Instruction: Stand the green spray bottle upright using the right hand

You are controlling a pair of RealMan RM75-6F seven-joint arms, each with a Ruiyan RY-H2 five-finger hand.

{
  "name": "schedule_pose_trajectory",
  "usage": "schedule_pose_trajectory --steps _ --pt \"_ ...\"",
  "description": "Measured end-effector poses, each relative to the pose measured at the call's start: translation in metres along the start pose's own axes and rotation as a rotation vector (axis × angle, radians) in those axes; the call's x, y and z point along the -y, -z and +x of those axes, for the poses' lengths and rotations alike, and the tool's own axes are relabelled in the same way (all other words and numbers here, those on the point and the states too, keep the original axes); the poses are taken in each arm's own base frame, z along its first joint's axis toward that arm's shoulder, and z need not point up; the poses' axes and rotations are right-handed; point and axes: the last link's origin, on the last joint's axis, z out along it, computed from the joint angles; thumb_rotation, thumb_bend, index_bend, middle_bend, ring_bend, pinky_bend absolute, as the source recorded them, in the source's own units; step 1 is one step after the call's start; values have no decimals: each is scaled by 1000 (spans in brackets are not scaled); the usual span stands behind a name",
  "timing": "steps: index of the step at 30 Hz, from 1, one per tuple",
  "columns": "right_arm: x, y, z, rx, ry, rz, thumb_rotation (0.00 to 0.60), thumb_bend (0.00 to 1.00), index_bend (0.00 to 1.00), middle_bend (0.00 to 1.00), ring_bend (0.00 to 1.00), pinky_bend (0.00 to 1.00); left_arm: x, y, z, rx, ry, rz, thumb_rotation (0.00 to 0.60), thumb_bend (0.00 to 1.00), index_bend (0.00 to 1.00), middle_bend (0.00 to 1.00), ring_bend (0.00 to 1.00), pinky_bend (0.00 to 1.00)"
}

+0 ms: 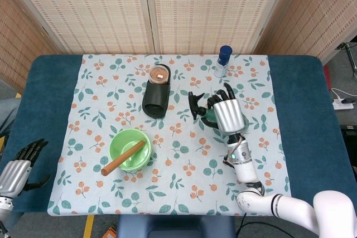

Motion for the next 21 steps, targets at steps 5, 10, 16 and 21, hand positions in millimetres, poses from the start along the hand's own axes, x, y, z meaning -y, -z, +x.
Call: schedule_pose_trajectory --steps 5,10,16,21 --pt "-9 7 3 -25 -89 -8 600 179 707 547 311 162 0 0 -1 2 -2 -1 600 250 43 0 0 111" --pt "-21 13 7 -56 -193 -14 600 180 707 549 311 162 -1 -1 -3 5 -8 -4 600 250 43 0 0 111" --pt "-40 18 10 -107 -326 11 600 179 707 549 311 162 -3 -1 -5 -1 -13 -12 600 250 43 0 0 111" --pt "-60 21 9 -159 -431 41 600 179 706 549 311 163 -4 -1 -6 2 -14 -14 600 251 43 0 0 112"
